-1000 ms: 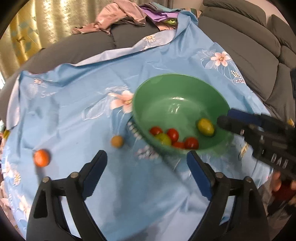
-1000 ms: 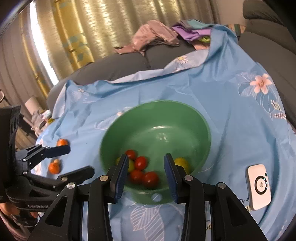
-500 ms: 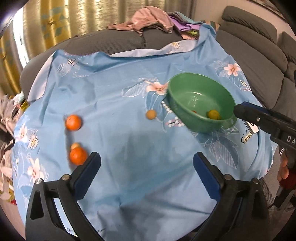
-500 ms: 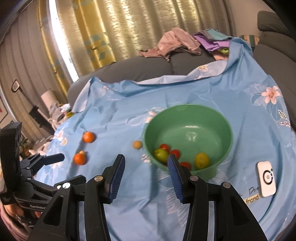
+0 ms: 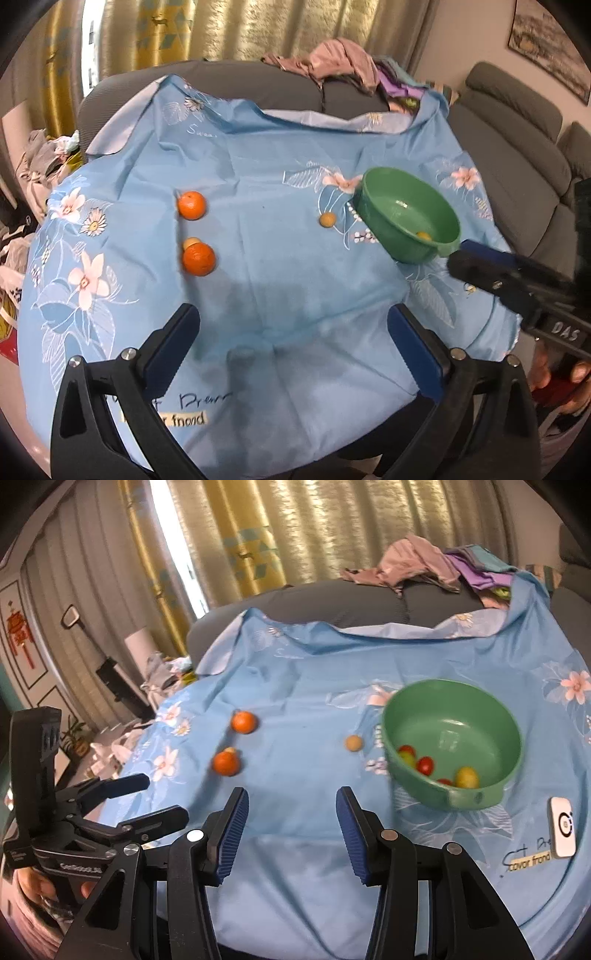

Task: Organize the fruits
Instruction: 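Lift both open tools away from the bowl toward the loose oranges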

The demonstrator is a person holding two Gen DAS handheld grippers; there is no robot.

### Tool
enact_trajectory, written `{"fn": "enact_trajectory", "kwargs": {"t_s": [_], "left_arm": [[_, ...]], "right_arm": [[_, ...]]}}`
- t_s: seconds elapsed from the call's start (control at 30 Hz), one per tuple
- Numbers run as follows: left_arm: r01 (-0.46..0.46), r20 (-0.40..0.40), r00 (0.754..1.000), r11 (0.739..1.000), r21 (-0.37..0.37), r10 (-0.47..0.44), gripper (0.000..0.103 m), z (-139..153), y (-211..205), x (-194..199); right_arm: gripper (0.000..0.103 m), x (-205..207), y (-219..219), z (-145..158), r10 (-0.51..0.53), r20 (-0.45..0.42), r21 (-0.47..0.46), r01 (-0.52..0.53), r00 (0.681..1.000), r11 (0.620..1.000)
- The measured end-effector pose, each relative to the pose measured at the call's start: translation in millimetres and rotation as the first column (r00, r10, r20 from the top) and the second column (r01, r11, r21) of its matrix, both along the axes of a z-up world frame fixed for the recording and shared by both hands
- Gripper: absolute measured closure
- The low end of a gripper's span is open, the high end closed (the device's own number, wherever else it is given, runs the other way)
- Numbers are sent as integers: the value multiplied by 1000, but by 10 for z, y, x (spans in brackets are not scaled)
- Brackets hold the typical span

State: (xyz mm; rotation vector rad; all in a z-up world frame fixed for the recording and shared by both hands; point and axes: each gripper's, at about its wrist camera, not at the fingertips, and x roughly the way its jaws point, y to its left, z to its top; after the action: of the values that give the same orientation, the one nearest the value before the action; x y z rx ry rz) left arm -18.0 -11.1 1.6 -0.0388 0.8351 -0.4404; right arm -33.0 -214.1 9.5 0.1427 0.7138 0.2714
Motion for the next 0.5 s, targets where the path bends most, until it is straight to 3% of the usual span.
{"fn": "enact_trajectory", "kwargs": {"t_s": [0.17,0.5], "left_arm": [[-23,55,998,999,-33,24,1,155,211,-246],[-53,131,989,993,-104,67,1,335,477,-602]], "right_arm": [[45,-103,219,51,23,15,4,-23,1000,1000],[45,-346,606,113,97,44,-5,-97,994,995]]}}
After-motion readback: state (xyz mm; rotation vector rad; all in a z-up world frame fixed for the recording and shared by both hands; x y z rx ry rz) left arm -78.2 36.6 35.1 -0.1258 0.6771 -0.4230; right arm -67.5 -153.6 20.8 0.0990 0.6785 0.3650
